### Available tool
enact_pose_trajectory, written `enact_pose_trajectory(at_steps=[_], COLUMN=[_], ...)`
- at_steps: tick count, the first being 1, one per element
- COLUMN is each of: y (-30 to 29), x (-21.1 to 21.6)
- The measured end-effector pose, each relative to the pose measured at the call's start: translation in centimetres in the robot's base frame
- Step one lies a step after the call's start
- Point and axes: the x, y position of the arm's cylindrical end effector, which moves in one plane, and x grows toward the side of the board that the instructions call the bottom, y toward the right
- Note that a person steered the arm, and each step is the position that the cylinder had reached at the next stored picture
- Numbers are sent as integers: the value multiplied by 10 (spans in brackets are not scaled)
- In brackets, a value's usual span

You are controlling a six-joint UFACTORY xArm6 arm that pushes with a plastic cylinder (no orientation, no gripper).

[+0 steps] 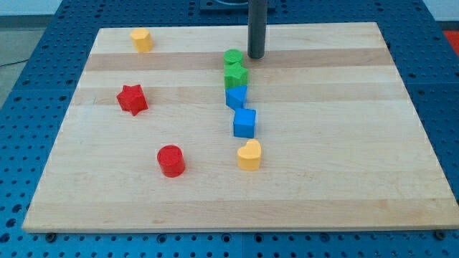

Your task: Push the yellow hexagon slightly towards the right of the board

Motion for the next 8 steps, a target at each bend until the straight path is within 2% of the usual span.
enact_pose_trajectory(at_steps=[5, 6, 7, 8], y=[0, -8, -56, -137], x=[-4, -44, -89, -84])
